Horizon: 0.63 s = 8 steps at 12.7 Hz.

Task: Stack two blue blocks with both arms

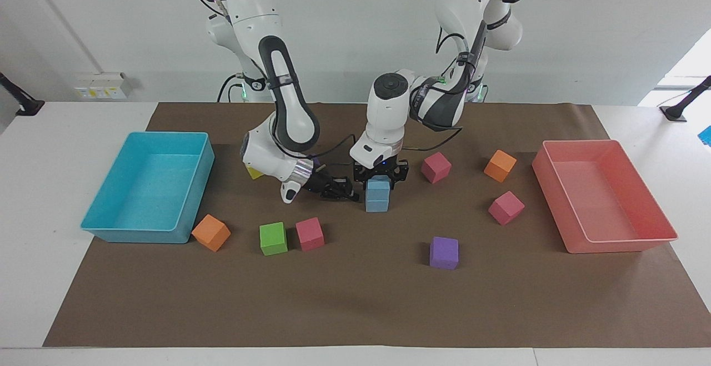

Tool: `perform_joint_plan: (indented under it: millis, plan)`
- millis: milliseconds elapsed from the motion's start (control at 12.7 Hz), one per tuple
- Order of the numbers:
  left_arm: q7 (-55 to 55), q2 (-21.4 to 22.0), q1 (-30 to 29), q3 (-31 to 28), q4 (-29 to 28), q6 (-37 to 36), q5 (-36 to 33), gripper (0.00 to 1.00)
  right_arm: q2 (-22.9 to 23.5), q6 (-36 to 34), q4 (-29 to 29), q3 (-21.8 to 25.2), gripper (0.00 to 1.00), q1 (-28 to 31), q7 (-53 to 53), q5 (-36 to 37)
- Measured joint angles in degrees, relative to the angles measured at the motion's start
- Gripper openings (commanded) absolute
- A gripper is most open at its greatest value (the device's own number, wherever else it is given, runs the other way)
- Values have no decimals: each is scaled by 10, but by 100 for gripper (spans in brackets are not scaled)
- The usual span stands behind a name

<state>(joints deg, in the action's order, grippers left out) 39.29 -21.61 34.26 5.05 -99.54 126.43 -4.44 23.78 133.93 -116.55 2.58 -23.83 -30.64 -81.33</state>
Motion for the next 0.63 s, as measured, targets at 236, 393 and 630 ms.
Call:
perform_joint_plan:
  millis: [236,393,630]
  plan:
    - [0,5,-4,-5,3,0,0,100,0,2,0,0,0,0,0,0]
    - [0,21,-15,-8,4,-8,0,100,0,2,0,0,0,0,-10,0]
    - [0,68,-21,-8,3,-86,0,100,-1,4,1,1,0,1,-24,0]
